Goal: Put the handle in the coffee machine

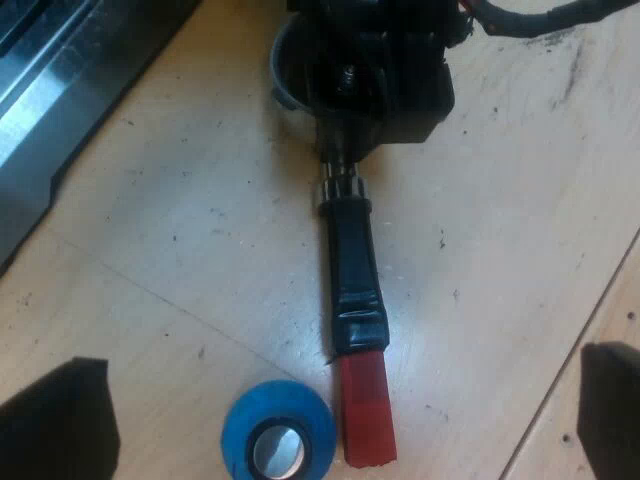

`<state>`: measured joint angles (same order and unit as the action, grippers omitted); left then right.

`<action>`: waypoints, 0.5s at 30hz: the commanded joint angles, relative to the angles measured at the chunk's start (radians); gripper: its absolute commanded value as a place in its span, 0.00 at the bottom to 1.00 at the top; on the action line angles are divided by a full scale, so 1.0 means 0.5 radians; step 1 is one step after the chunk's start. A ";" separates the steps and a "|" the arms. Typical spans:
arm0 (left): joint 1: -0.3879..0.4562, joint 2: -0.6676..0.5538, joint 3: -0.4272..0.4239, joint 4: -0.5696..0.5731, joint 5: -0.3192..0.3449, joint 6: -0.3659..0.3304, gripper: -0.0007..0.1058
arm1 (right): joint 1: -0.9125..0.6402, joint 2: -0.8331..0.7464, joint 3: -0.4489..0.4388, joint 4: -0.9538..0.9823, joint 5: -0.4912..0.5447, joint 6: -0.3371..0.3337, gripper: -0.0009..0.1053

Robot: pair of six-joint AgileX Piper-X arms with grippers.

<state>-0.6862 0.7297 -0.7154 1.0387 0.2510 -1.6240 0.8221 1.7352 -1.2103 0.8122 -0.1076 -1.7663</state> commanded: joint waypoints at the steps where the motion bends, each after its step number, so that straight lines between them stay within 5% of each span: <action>1: -0.011 -0.001 -0.008 -0.025 -0.014 -0.002 0.91 | -0.009 -0.005 -0.016 0.004 -0.020 -0.007 0.80; 8: -0.011 -0.001 -0.008 -0.025 -0.014 -0.002 0.91 | -0.009 -0.005 -0.016 0.014 -0.019 -0.007 0.77; 15: -0.011 -0.001 -0.008 -0.025 -0.014 -0.002 0.91 | -0.009 -0.005 -0.016 0.049 -0.019 0.012 0.50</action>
<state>-0.6862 0.7297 -0.7154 1.0387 0.2510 -1.6240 0.8221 1.7352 -1.2121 0.8128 -0.1130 -1.7612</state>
